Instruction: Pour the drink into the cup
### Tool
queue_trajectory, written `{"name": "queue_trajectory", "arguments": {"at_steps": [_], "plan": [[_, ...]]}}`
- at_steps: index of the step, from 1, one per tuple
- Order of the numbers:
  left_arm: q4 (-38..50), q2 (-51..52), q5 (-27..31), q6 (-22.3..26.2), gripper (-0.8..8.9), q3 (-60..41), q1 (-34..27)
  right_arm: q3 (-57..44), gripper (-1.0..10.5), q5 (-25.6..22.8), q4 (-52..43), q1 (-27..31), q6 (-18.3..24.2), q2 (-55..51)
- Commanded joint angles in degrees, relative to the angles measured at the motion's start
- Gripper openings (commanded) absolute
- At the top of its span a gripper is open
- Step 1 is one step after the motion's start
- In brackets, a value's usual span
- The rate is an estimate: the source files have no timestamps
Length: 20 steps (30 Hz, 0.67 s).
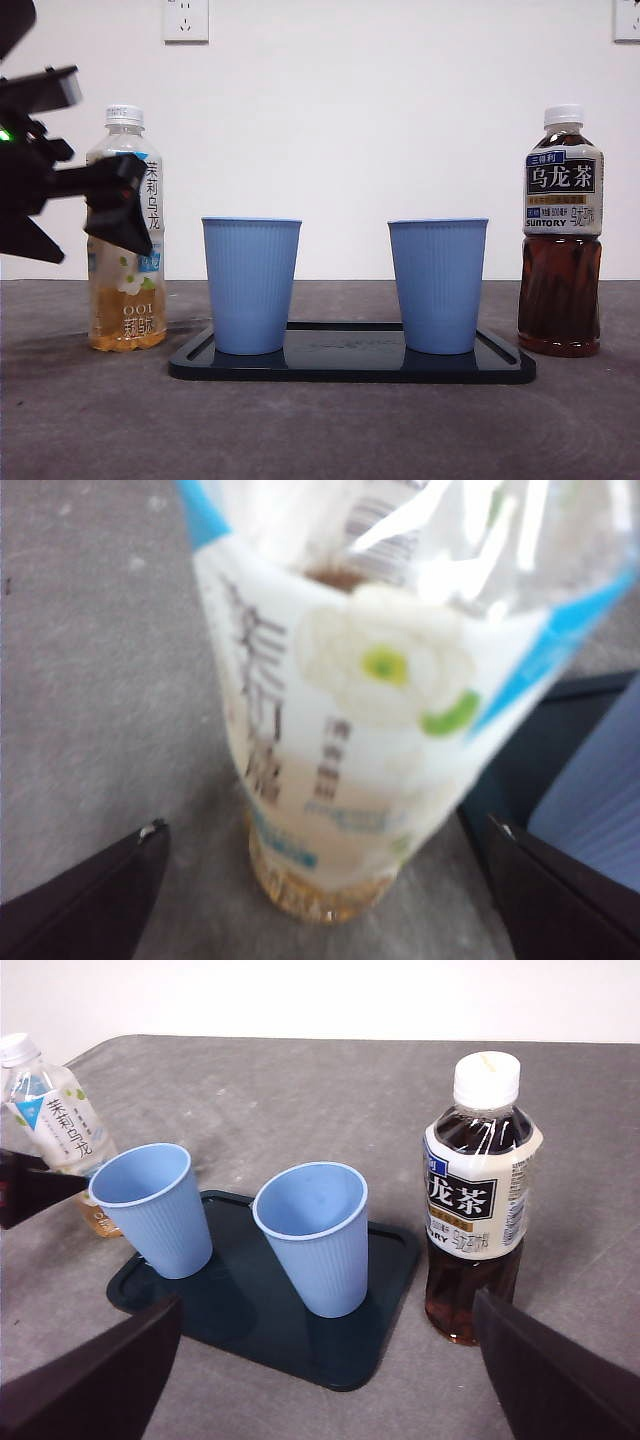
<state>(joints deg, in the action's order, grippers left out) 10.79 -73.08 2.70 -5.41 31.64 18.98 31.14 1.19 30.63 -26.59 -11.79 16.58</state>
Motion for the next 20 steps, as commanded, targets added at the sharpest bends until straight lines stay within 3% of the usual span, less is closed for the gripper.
{"name": "queue_trajectory", "arguments": {"at_steps": [1, 12, 14, 15, 18, 19, 20], "plan": [[-3.8, 4.7, 0.0, -2.0, 5.04, 0.9, 0.2, 0.8, 4.6, -1.7, -0.5, -0.3, -0.2, 0.1], [-23.5, 30.6, 0.0, -7.2, 4.98, 1.0, 1.1, 0.8, 4.6, -7.3, -0.7, -0.3, -0.9, 0.6], [-27.6, 35.5, 0.0, -7.8, 4.8, 1.0, 1.3, 0.8, 3.9, -7.3, -0.5, -0.3, -0.9, 1.5], [-29.3, 37.5, 0.0, -7.8, 4.3, 1.0, 1.3, 0.8, 3.5, -7.2, -0.5, -0.3, -0.9, 2.1], [-32.5, 42.0, 0.0, -7.7, 0.09, 1.0, 1.3, 0.8, 1.0, -7.2, -0.5, -0.3, -1.1, 4.4], [-32.5, 42.9, 0.0, -7.7, 0.11, 1.0, 1.3, 0.8, 0.0, -7.2, -0.5, -0.3, -1.1, 5.1], [-32.5, 43.4, 0.0, -7.7, 0.11, 1.0, 1.3, 0.8, 0.1, -7.2, -0.5, -0.3, -1.1, 5.7]]}}
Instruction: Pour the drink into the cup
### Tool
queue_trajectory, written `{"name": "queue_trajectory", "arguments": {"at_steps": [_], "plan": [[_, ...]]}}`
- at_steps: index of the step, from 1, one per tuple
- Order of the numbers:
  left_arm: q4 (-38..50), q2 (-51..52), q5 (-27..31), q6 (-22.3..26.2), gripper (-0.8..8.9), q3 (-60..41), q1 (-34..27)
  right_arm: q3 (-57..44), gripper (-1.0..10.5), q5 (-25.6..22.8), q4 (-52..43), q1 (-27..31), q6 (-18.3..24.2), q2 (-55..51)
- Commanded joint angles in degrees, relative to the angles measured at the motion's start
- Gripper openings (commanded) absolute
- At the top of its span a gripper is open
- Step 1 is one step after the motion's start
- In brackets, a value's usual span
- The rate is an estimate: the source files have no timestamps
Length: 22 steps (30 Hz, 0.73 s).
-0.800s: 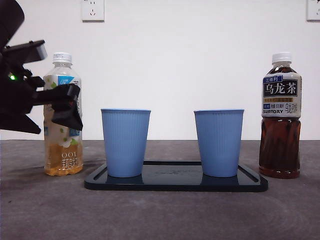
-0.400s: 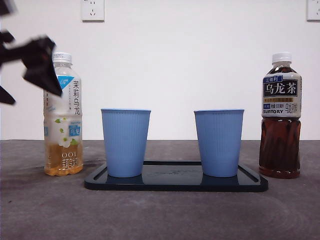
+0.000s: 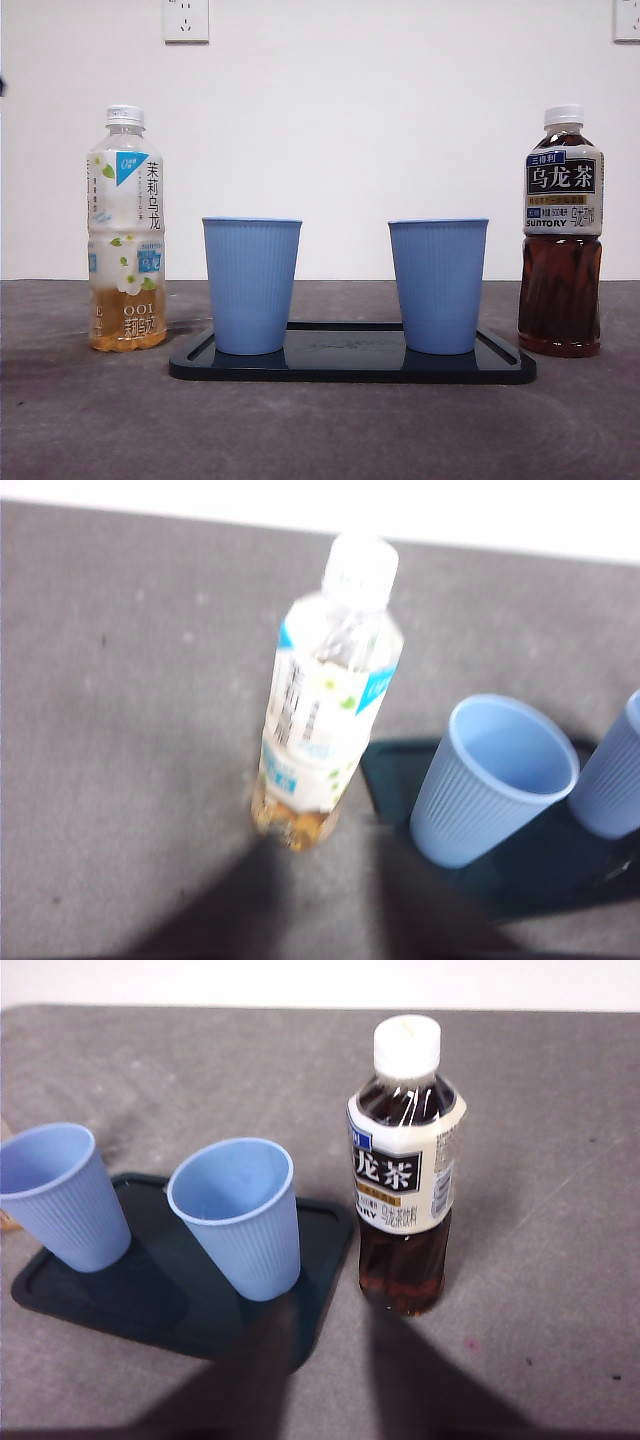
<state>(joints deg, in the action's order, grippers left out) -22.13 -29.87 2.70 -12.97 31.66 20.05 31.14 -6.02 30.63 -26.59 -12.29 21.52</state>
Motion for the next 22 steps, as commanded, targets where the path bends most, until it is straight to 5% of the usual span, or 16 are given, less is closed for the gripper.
{"name": "queue_trajectory", "arguments": {"at_steps": [1, 22], "plan": [[0.5, 0.5, 0.0, -0.2, 0.11, 1.0, 0.3, 0.8, 0.1, 0.0, -0.5, -0.3, -0.6, 1.2], [0.8, 0.5, 0.0, -0.2, 0.11, 1.0, 0.3, 0.8, 0.1, 0.0, -0.6, -0.3, -0.9, 1.2]]}}
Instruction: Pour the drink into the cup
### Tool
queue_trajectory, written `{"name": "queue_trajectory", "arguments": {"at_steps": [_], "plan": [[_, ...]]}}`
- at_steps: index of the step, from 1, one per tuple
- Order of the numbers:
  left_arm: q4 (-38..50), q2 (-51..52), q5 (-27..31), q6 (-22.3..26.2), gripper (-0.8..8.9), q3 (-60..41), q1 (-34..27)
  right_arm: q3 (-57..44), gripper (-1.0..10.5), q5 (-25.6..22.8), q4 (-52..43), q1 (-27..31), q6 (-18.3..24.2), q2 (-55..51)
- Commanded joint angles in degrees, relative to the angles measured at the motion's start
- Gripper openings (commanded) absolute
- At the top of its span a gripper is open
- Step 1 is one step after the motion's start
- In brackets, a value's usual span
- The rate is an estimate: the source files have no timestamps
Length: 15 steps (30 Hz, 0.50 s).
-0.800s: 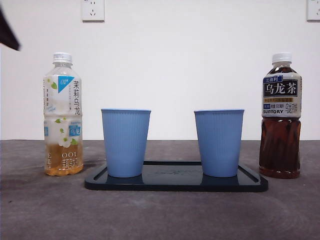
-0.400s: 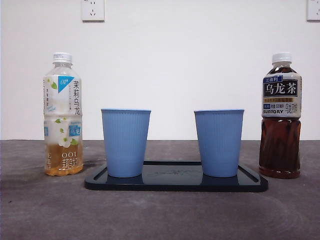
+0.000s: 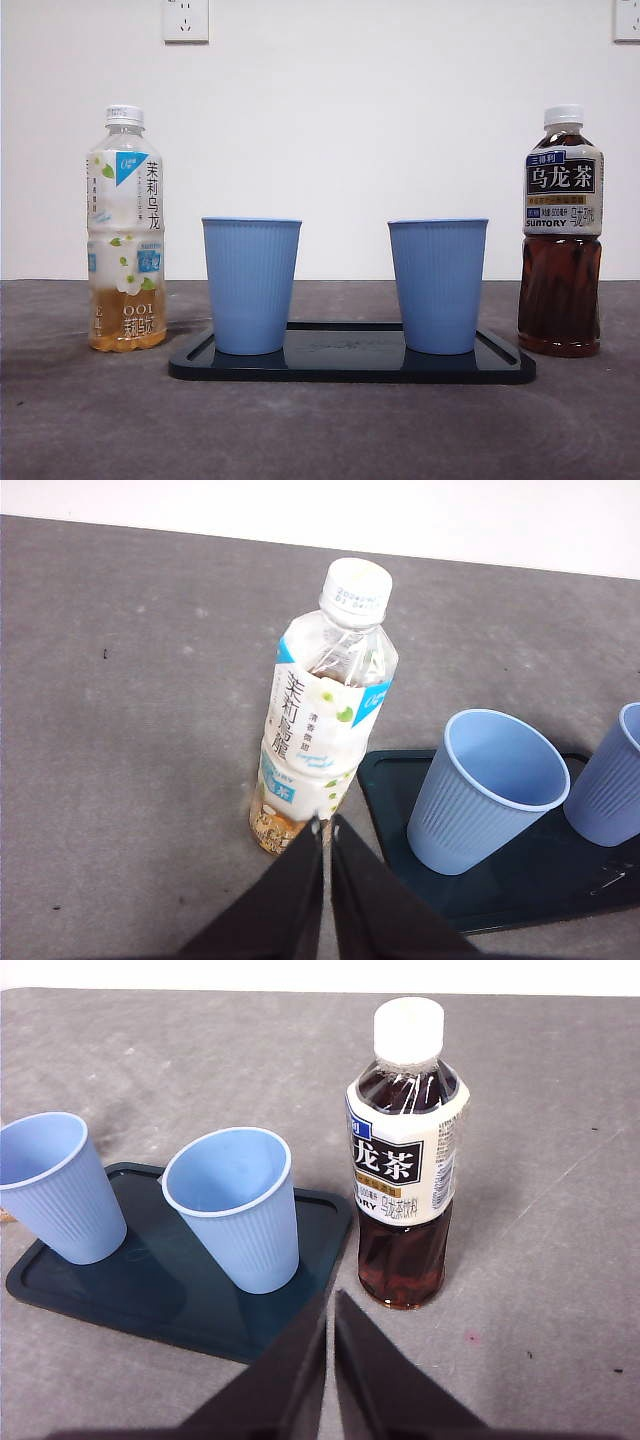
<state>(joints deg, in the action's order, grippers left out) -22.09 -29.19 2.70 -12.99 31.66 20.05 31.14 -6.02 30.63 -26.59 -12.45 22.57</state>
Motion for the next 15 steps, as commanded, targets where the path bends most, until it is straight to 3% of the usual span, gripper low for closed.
{"name": "queue_trajectory", "arguments": {"at_steps": [1, 6, 10, 15], "plan": [[0.7, -0.2, 0.0, -0.1, 0.11, 1.0, 0.3, 0.8, 0.1, -0.1, -0.6, -0.3, -0.8, 0.1], [0.5, 0.8, 0.0, 3.5, 0.11, 1.0, 0.2, 0.8, 0.1, -0.1, -0.6, -0.3, -0.8, 0.1], [1.4, 3.8, 0.4, 11.6, 0.11, 0.7, -1.7, 0.8, 0.1, -0.1, -0.6, -0.3, -0.8, 0.1], [11.3, 7.9, 5.3, 16.0, 0.11, -3.2, -8.1, 0.8, 0.1, 0.0, -0.6, -0.3, -0.8, 0.1]]}}
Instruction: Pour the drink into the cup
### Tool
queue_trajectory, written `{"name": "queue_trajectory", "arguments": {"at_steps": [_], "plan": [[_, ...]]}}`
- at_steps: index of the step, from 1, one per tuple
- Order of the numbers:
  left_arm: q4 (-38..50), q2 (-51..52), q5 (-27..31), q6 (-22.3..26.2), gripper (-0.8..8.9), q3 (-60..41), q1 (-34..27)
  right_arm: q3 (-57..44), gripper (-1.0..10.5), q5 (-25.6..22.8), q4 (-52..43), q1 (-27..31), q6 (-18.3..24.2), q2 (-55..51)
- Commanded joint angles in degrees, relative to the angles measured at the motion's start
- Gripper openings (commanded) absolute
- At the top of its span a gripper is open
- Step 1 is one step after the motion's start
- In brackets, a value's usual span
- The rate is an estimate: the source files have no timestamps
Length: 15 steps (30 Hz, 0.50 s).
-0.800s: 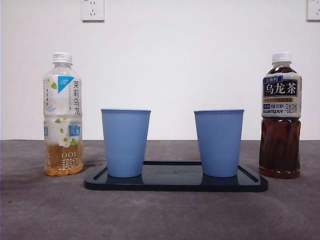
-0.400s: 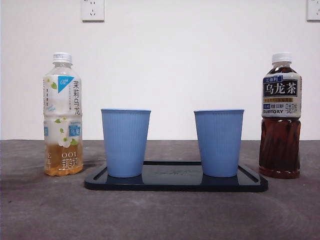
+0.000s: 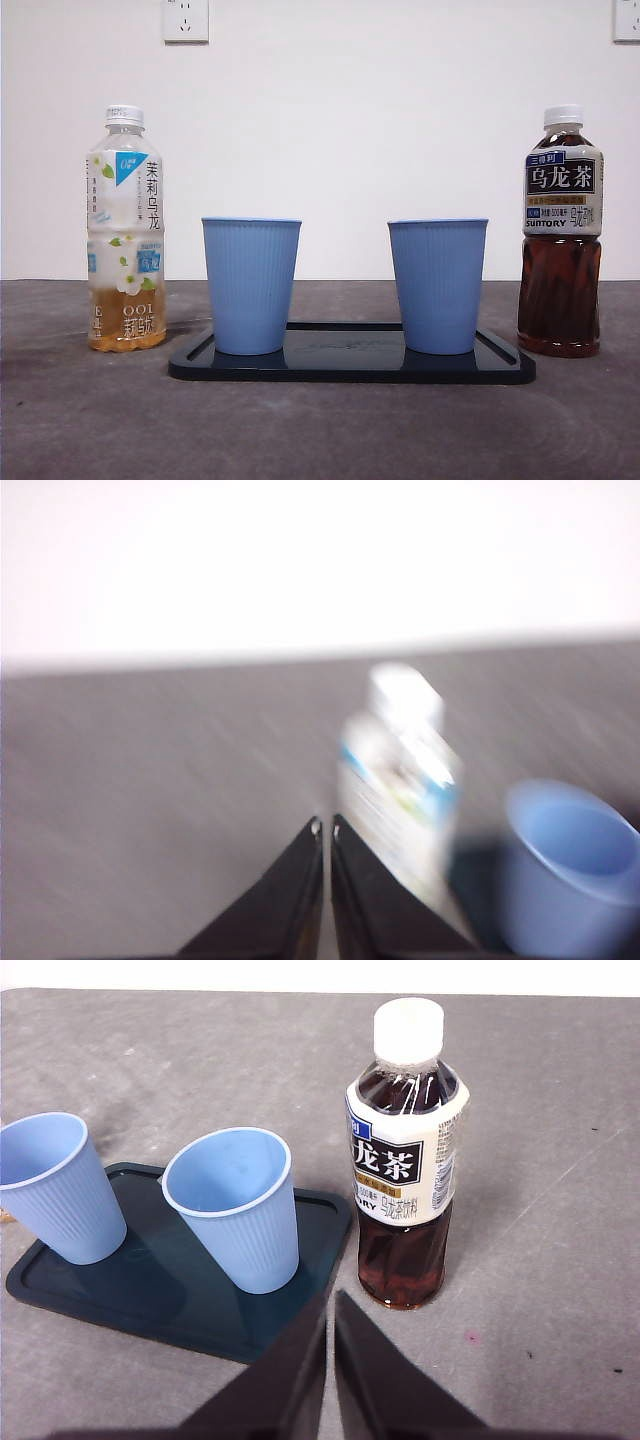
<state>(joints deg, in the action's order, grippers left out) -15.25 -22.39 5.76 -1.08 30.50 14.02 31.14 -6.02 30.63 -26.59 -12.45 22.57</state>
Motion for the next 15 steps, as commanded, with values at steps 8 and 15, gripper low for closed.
{"name": "queue_trajectory", "arguments": {"at_steps": [8, 15], "plan": [[15.2, 10.9, 6.3, 4.9, 0.11, -15.8, -8.9, 0.8, 0.1, -0.1, -0.6, -0.3, -0.8, 0.1], [14.8, 16.4, 6.7, 5.2, 0.11, -24.8, -10.9, 0.8, 0.1, -0.1, -0.6, -0.3, -0.8, 0.1]]}}
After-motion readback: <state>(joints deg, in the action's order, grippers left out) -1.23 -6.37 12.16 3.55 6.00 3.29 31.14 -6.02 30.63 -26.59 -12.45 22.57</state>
